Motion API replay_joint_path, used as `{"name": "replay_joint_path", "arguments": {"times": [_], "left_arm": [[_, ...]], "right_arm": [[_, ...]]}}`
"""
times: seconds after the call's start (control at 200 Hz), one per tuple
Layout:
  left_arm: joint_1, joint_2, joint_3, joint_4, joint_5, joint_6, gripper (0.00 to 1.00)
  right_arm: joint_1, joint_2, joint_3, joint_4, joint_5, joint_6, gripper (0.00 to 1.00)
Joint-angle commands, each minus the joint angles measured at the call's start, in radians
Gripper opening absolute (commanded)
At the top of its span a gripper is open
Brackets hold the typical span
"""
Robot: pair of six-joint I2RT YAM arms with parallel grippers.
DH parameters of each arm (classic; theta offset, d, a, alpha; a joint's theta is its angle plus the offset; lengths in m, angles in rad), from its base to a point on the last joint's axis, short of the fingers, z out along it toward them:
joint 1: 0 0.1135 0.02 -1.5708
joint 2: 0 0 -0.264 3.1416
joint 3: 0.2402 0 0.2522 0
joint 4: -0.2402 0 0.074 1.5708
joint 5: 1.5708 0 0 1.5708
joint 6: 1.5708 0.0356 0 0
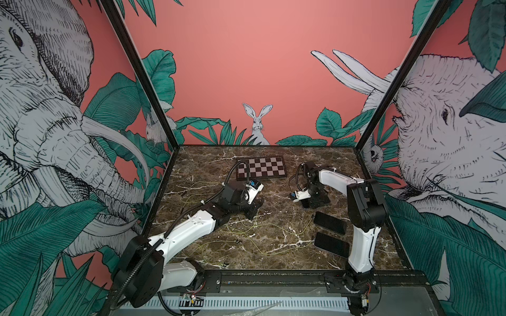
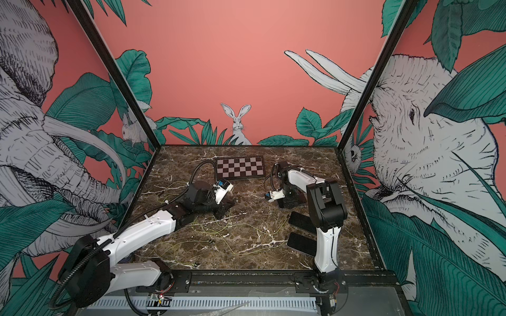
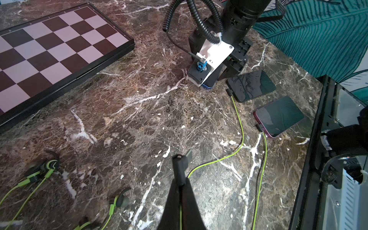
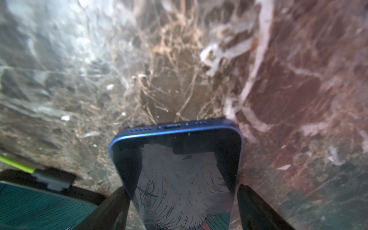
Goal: Plug wired earphones into phones
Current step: Pick up the phone at the center of the board.
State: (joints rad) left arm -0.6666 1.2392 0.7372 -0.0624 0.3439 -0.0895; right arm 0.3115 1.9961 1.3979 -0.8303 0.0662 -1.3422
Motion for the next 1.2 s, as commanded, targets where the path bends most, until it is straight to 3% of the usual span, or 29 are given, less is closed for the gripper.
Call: {"name": "replay_joint_path", "arguments": {"times": [0.0,0.28,0.54,0.805,1.04,1.195], "left_arm": [[-0.001,-0.02,0.007,-0.022,0.01,-0.003,0.0],[-0.001,-0.012,0.017,-0.023,0.015,-0.006,0.0],[-0.001,-0.012,0.018,-0.027,0.017,-0.021,0.0],[-0.001,-0.021,0.011,-0.009,0.0,-0.057,0.0],[-0.001,-0.006,-0.02,0.169,0.024,-0.255,0.0],[-0.003,0.047,-0.013,0.293,0.062,-0.404,0.0]], "right_arm": [[-0.017,0.023,0.001,-0.027,-0.025,-0.044,0.83],[-0.029,0.036,-0.059,-0.019,-0.047,-0.055,0.77],[-0.03,0.05,-0.027,-0.04,-0.101,-0.033,0.64],[-0.032,-0.081,-0.052,0.066,-0.227,0.062,0.62],[-0.029,-0.312,-0.217,0.324,-0.415,0.257,0.62],[-0.006,-0.453,-0.338,0.475,-0.464,0.36,0.61]]}}
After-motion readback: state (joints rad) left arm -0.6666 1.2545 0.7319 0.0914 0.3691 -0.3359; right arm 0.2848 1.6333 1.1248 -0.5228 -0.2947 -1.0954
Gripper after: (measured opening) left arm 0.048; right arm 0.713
